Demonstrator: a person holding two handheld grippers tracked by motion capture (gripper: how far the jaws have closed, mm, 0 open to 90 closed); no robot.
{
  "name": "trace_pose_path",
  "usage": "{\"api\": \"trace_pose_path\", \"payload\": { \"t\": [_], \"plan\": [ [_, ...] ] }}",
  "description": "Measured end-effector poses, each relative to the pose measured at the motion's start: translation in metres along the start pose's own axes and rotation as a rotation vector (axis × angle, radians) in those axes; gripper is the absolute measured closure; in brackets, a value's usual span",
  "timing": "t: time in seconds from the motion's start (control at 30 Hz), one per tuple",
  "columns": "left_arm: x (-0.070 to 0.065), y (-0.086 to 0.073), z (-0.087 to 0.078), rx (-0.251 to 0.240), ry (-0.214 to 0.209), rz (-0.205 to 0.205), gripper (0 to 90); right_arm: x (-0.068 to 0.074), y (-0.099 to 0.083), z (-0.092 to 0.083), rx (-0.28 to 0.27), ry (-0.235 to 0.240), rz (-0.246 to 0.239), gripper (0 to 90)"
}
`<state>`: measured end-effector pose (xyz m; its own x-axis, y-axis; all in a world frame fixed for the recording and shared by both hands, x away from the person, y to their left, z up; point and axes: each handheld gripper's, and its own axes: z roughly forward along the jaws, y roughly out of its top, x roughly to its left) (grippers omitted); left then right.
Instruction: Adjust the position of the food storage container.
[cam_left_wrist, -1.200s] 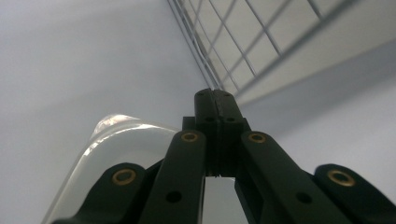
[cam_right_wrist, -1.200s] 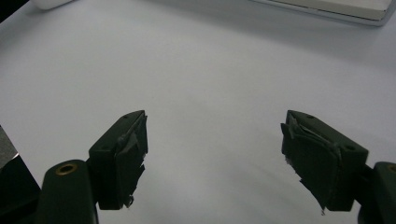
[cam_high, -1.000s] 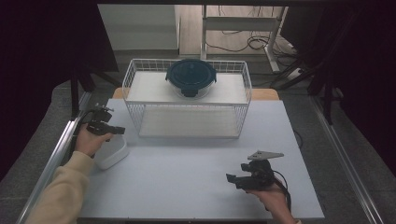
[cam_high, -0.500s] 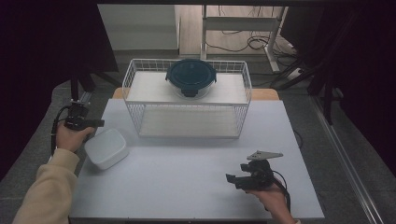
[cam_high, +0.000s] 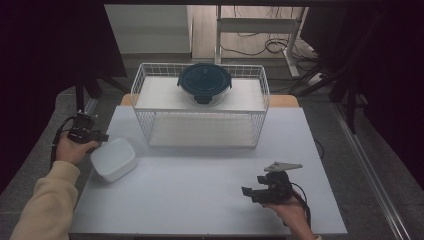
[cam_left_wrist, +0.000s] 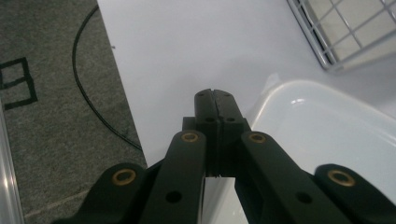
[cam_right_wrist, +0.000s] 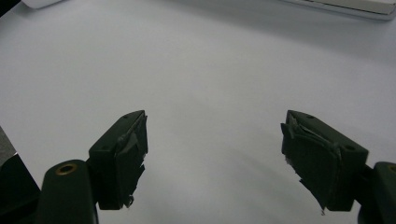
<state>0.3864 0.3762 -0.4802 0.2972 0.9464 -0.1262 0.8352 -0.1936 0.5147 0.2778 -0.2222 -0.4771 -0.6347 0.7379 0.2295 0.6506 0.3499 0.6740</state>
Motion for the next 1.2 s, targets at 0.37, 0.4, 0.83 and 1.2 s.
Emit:
{"api": "trace_pose_path", "payload": {
  "t": [0.37, 0.4, 0.83, 1.2],
  "plan": [
    [-0.013, -0.005, 0.006, 0.008, -0.052, 0.035, 90.0, 0.001, 0.001, -0.001, -0.003, 0.002, 0.000, 22.5],
    [-0.016, -0.004, 0.006, 0.012, -0.059, 0.048, 90.0, 0.001, 0.001, -0.001, -0.003, 0.002, -0.001, 22.5],
    [-0.086, -0.004, 0.018, 0.080, -0.160, 0.284, 90.0, 0.003, 0.001, -0.001, -0.001, 0.004, -0.004, 22.5],
    [-0.097, -0.007, -0.004, 0.026, -0.125, 0.285, 90.0, 0.002, 0.001, -0.004, -0.009, 0.004, -0.005, 22.5]
  ]
}}
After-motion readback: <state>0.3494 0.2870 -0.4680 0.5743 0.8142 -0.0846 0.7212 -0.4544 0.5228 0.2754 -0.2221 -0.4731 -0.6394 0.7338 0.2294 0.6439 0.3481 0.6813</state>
